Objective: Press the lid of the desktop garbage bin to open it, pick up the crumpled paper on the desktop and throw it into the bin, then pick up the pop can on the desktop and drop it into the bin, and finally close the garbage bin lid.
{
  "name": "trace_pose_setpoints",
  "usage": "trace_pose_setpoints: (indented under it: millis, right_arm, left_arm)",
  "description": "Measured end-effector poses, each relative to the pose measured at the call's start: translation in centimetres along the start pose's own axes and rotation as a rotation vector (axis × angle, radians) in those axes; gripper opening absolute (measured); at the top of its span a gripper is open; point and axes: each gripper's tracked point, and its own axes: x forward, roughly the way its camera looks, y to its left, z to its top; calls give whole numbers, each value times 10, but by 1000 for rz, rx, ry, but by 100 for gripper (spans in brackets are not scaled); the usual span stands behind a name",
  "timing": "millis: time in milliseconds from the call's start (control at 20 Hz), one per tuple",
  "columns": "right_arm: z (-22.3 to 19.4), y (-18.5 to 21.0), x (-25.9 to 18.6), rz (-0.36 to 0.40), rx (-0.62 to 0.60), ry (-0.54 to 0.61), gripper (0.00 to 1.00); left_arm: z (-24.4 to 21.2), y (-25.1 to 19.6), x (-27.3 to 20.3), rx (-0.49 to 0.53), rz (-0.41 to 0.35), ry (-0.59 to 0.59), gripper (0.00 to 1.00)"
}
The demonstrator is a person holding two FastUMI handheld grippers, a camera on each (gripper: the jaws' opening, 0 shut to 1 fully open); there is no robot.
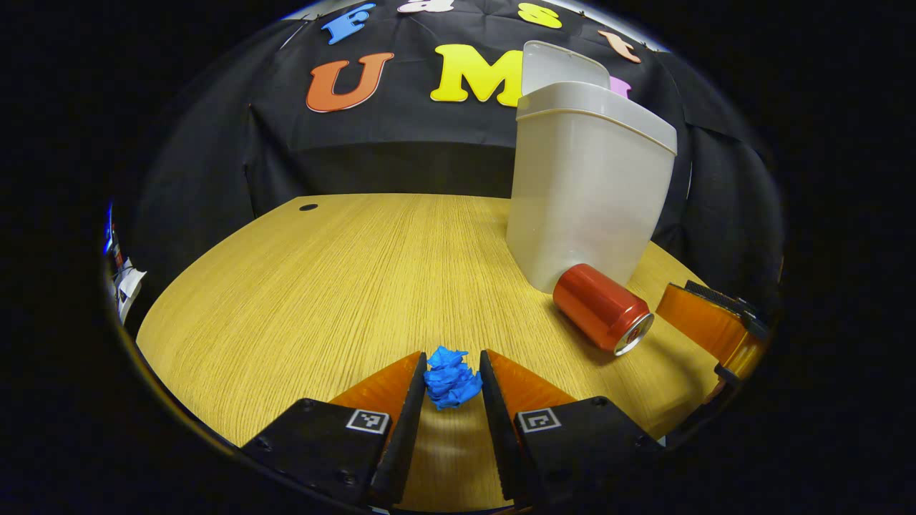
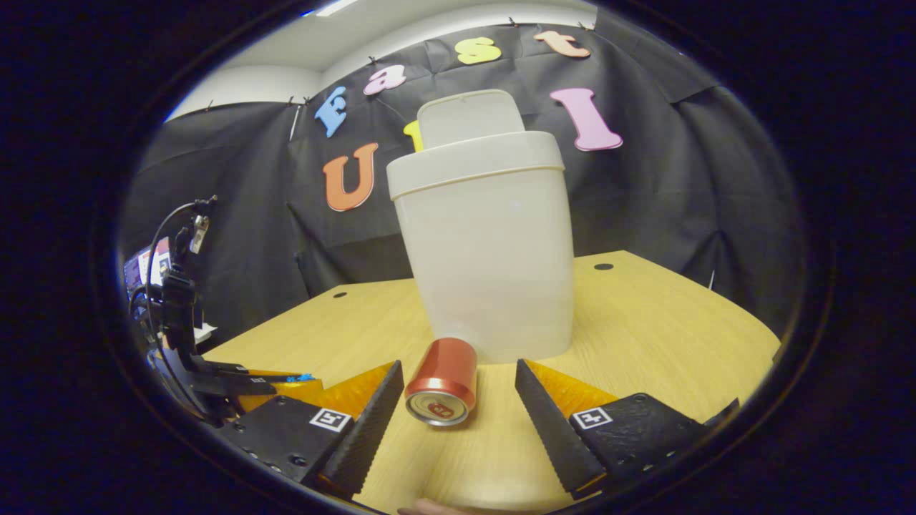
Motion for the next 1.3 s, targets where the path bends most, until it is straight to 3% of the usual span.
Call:
trace_pose_setpoints:
  millis: [400,550,600,650,800,1000,1250,1300]
  right_arm:
    - [-33,15,49,-84,-40,154,96]
    - [-42,12,56,-102,-24,190,82]
    - [-42,11,58,-110,-30,193,81]
    - [-43,10,58,-119,-42,198,81]
    - [-39,3,58,-154,-93,187,77]
    - [-22,6,39,-111,-84,139,75]
    - [35,7,2,-31,-42,-1,75]
    - [47,5,-8,-20,-42,-30,73]
  left_arm:
    - [2,12,0,-23,22,-13,51]
    - [1,11,-3,-30,13,-3,51]
    - [-1,12,-5,-28,17,-4,55]
    - [0,11,-6,-24,21,-6,51]
    - [4,4,-11,-19,16,-20,51]
    - [21,-6,-24,-12,26,-64,51]
    - [61,-30,-38,-2,-3,-164,51]
    - [72,-33,-41,3,-2,-188,55]
